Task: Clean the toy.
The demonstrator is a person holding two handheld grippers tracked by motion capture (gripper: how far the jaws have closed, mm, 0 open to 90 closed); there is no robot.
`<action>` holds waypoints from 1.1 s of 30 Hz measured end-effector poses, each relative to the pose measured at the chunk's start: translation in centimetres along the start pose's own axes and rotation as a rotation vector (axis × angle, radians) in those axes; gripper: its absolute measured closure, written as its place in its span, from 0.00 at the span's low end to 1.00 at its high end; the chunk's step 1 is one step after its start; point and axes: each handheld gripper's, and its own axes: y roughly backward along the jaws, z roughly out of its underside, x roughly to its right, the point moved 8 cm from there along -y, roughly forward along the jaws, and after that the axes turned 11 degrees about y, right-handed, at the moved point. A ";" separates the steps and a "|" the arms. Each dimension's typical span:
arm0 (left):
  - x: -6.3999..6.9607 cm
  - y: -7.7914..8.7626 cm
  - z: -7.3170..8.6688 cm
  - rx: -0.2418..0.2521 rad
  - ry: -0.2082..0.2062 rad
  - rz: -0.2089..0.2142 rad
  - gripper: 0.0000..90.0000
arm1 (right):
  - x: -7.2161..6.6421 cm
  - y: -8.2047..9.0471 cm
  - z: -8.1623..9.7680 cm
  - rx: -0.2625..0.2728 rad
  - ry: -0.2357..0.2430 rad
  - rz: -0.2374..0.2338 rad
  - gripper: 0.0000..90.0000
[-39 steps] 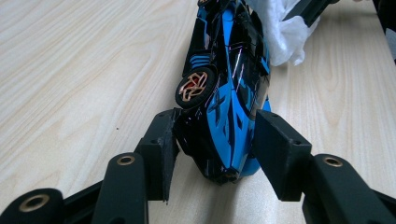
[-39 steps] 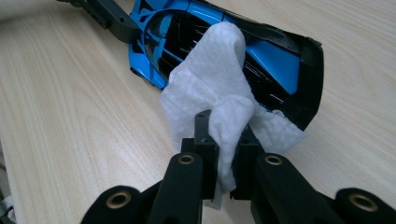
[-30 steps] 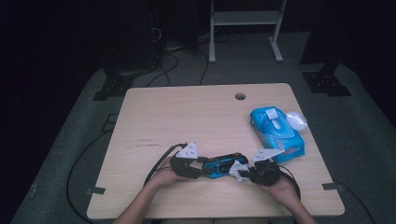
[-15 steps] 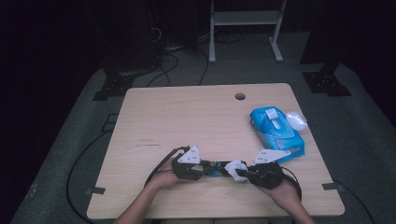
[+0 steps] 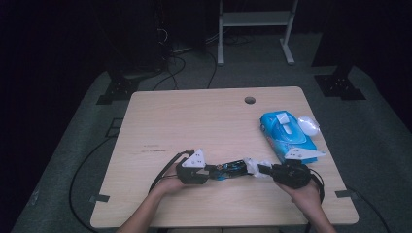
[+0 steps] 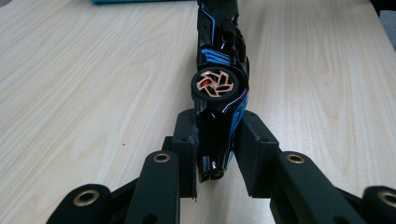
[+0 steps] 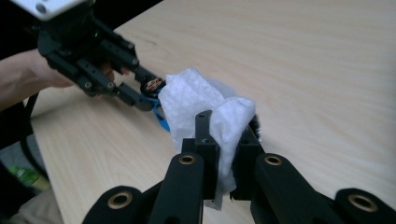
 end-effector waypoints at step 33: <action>0.2 -0.1 0.0 0.012 0.005 0.007 0.78 | -4.1 -8.8 -2.8 -0.121 0.256 0.032 0.93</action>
